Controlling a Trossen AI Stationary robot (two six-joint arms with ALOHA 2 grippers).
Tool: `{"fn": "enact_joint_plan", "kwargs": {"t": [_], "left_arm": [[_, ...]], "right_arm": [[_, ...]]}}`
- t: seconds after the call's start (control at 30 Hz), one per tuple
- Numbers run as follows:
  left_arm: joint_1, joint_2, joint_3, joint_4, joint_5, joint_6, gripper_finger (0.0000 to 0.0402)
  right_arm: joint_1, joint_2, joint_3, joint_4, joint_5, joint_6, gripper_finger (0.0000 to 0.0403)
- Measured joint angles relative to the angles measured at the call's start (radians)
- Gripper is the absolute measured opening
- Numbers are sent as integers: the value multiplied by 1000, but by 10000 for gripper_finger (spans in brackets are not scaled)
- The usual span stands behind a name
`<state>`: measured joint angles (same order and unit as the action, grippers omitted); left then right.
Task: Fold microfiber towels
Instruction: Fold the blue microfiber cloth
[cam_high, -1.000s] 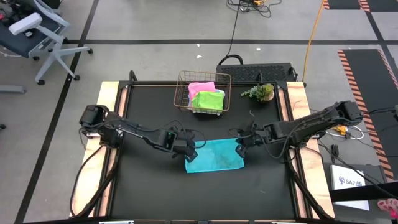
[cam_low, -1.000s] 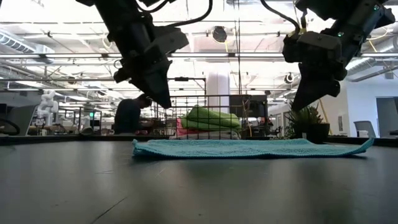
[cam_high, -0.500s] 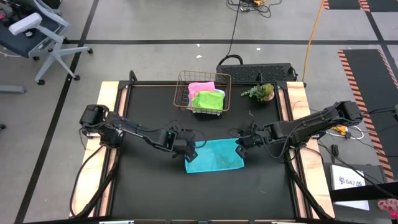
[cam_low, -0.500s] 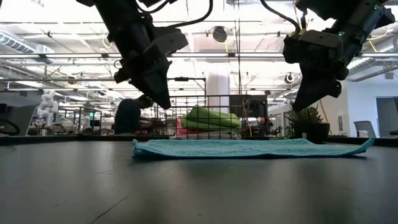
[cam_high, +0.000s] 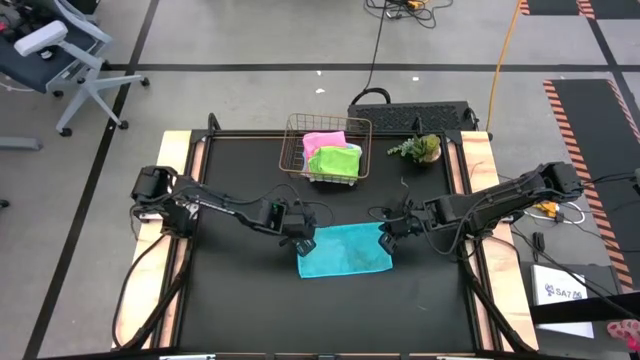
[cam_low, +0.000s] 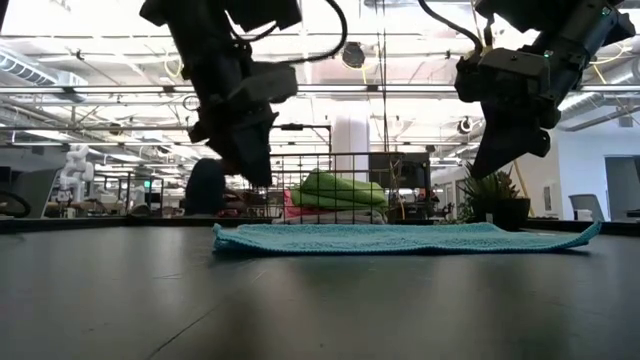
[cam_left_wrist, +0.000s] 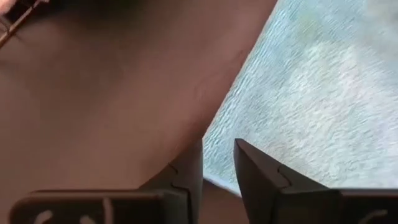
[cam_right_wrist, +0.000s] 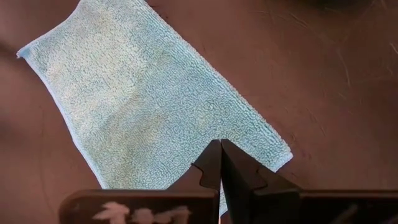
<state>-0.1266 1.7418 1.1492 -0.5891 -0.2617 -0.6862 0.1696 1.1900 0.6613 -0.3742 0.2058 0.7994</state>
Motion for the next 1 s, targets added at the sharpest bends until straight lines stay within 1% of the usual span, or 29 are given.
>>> {"fn": "enact_joint_plan", "kwargs": {"t": [0.13, 0.23, 0.33, 0.43, 0.57, 0.63, 0.83, 1.0], "left_arm": [[13, 11, 2, -7, 23, 0, 109], [19, 17, -2, -27, 44, 6, 112], [27, 15, 2, -6, 44, 12, 113], [34, 15, 0, -9, 45, 42, 113], [43, 21, 0, -11, 47, 79, 113], [47, 25, 0, -11, 47, 91, 113], [49, 25, 0, -11, 55, 105, 113], [35, 24, 0, -14, 162, 83, 113]], "right_arm": [[0, 0, 0, 0, -1, 0, 0], [0, -1, 0, -1, -1, 0, 8], [0, -1, 0, -4, -1, 4, 29], [0, -1, 1, -4, -3, 60, 56], [3, -1, 1, 2, -93, 123, 82], [18, -1, 1, 4, -109, 139, 85], [58, -1, -17, 22, -104, 171, 79], [62, 0, -58, 79, -106, 226, 83]]}}
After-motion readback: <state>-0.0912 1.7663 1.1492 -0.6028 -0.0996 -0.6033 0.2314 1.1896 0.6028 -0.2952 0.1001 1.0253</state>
